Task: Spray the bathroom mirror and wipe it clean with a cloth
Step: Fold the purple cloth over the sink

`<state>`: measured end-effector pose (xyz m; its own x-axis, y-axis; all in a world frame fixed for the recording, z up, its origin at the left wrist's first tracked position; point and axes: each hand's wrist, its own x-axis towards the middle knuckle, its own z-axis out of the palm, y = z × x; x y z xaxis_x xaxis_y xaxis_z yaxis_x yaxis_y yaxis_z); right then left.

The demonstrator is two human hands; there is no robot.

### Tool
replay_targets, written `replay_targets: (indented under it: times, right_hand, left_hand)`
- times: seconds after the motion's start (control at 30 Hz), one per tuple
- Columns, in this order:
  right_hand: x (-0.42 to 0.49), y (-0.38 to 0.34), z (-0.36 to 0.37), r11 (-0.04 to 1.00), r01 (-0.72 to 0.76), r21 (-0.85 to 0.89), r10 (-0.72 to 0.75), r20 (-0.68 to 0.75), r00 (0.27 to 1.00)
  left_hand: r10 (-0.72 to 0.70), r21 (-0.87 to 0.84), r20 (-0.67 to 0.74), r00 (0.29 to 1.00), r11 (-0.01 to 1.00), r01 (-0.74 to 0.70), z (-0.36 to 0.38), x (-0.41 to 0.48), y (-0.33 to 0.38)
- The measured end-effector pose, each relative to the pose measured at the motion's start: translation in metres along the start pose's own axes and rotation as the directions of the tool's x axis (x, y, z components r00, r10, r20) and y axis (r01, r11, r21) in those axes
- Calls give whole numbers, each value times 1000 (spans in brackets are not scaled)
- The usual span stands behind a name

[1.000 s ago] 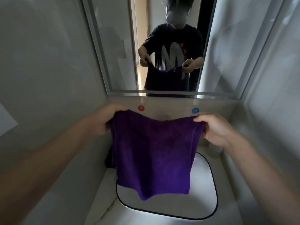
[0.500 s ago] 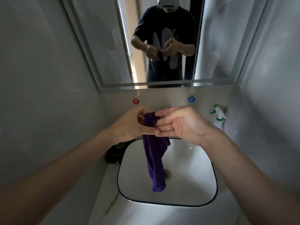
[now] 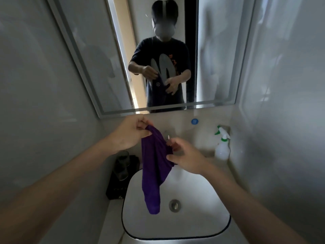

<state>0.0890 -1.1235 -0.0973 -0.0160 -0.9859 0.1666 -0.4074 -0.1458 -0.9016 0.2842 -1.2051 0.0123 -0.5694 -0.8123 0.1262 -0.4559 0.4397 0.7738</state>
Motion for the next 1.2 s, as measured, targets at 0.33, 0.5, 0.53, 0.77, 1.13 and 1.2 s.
replay_targets:
  times: [0.33, 0.5, 0.53, 0.77, 1.13, 1.2]
  right_hand:
    - [-1, -21, -28, 985, -154, 82, 162, -102, 981]
    - [1, -59, -75, 945, -143, 294, 194, -153, 969]
    - [2, -62, -73, 945, -180, 272, 224, -140, 964]
    - [3, -116, -87, 951, -141, 276, 203, -210, 956]
    - [-57, -62, -28, 828, -242, 506, 257, 41, 966]
    - [-80, -19, 13, 803, -384, 455, 374, 115, 920]
  left_hand:
    - [39, -189, -58, 998, 981, -50, -18, -5, -6]
    - [-42, -309, 30, 999, 950, 49, -16, -8, -16]
    - [-61, -345, 43, 997, 936, 72, -12, -8, -16]
    - [-76, -611, 202, 977, 769, 186, -28, 6, 27]
    - [-66, -697, 507, 859, 555, 454, 17, -33, -48]
    - [-131, -599, 609, 782, 570, 563, 61, -66, -93]
